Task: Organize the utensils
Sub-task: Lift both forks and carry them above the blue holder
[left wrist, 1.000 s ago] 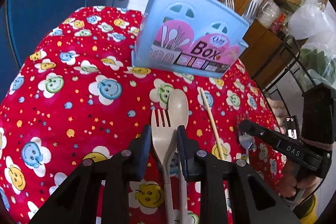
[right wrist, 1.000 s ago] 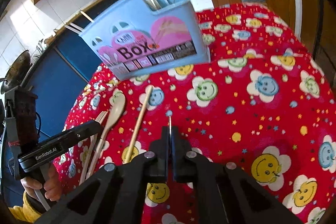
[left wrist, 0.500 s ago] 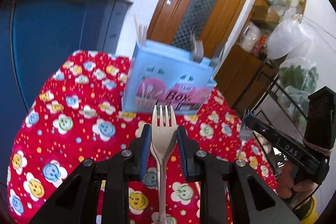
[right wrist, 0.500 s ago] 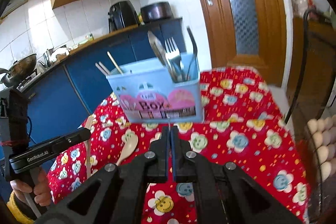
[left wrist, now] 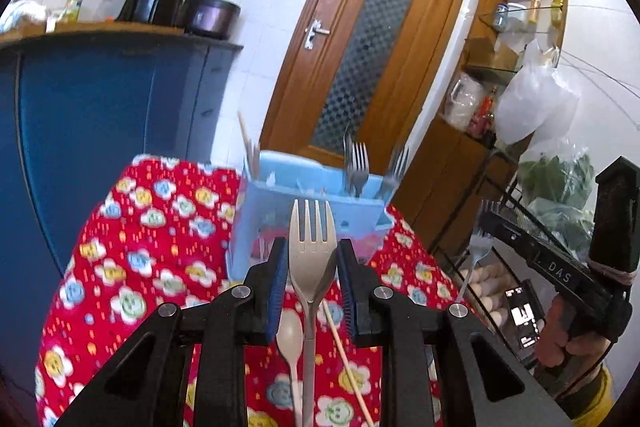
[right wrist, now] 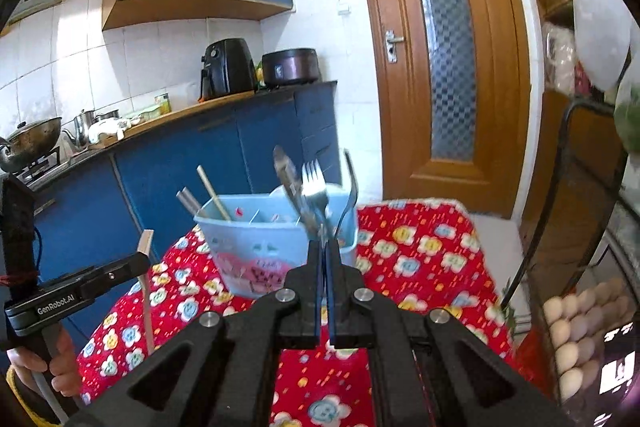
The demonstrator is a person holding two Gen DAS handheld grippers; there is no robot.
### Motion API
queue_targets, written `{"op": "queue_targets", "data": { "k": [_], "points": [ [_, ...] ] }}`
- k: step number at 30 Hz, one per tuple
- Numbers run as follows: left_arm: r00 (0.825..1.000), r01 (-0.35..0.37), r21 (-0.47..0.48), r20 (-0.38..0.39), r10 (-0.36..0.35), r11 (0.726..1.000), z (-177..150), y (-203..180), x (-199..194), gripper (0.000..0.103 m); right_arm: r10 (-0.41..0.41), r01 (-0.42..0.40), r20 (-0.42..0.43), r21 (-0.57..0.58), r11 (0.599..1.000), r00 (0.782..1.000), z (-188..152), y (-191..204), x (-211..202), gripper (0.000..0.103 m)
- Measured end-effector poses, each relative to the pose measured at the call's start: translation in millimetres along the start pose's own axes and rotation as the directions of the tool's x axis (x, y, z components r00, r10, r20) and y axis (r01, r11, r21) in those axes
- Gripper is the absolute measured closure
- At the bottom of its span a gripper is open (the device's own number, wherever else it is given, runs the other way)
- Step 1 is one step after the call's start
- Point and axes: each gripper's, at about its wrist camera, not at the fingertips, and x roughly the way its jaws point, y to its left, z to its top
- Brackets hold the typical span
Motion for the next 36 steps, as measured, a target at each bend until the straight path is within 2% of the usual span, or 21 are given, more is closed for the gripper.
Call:
{"op": "queue_targets", "data": {
  "k": [12, 23, 31, 36],
  "points": [
    [0.993, -0.033, 0.052, 0.112, 0.027, 0.998, 63.4, -14.6, 11.3, 0.078, -0.064, 0.064, 0.043, -0.006, 0.998, 0.997, 44.8, -14.4, 21.0, 0.100],
    [0.975, -0.083, 0.056, 0.211, 0.070, 0.995, 124.4, -21.0, 42.8, 0.078, -0.139, 0.147, 0.119, -0.058, 0.987, 0.983, 88.0, -11.0, 49.0, 0.100],
    [0.944, -0.153, 0.085, 0.308, 0.120, 0.985, 140.4, -24.8, 71.3, 0.078, -0.169, 0.179, 0.141, -0.067, 0.982, 0.976, 101.2, -12.3, 82.0, 0.100],
    [0.952, -0.158, 0.074, 0.276, 0.132, 0.985, 130.1, -16.8, 95.9, 0.078, -0.179, 0.191, 0.133, -0.085, 0.978, 0.975, 91.6, -11.0, 100.2, 0.100]
  ]
}}
